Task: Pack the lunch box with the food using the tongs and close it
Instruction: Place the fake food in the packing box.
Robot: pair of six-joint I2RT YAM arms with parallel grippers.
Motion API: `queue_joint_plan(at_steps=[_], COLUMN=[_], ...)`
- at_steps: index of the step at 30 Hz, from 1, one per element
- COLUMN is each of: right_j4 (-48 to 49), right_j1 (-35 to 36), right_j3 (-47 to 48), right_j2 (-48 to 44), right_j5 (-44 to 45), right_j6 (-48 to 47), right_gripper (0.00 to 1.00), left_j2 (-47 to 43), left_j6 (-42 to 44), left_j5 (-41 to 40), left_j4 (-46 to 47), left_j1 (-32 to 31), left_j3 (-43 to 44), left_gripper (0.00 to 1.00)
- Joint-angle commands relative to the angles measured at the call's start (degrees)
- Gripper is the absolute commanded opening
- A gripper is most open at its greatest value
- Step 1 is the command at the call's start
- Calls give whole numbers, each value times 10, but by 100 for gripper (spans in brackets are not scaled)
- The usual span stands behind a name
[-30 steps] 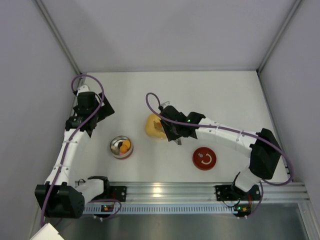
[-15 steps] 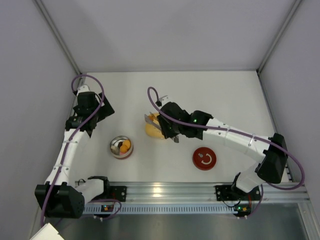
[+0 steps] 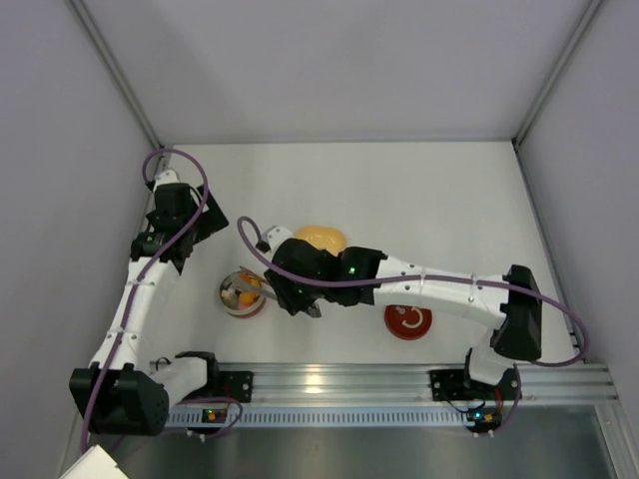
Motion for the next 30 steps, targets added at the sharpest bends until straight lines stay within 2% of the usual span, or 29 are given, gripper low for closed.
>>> queue_joint_plan(at_steps=[1, 14, 20, 24, 30], right_j4=[20, 34, 36, 37, 28], right_j1=[18, 23, 23, 23, 21], right_j3=[32, 22, 26, 27, 31], right_j2=[22, 55, 62, 61, 51], right_j5=[-13, -35, -34, -31, -1], right_j6=[-2, -2, -7, -7, -9], right_gripper=[32, 34, 40, 48, 50], left_j2=[-2, -3, -4, -5, -4], left_j6=[5, 5, 5, 4, 5], left_j5=[0, 0, -1, -1, -1], left_j4=[25, 26, 26, 25, 25], left_j1=[5, 5, 5, 5, 5], left_j3=[0, 0, 0, -1, 0], left_gripper=[99, 99, 99, 99, 99])
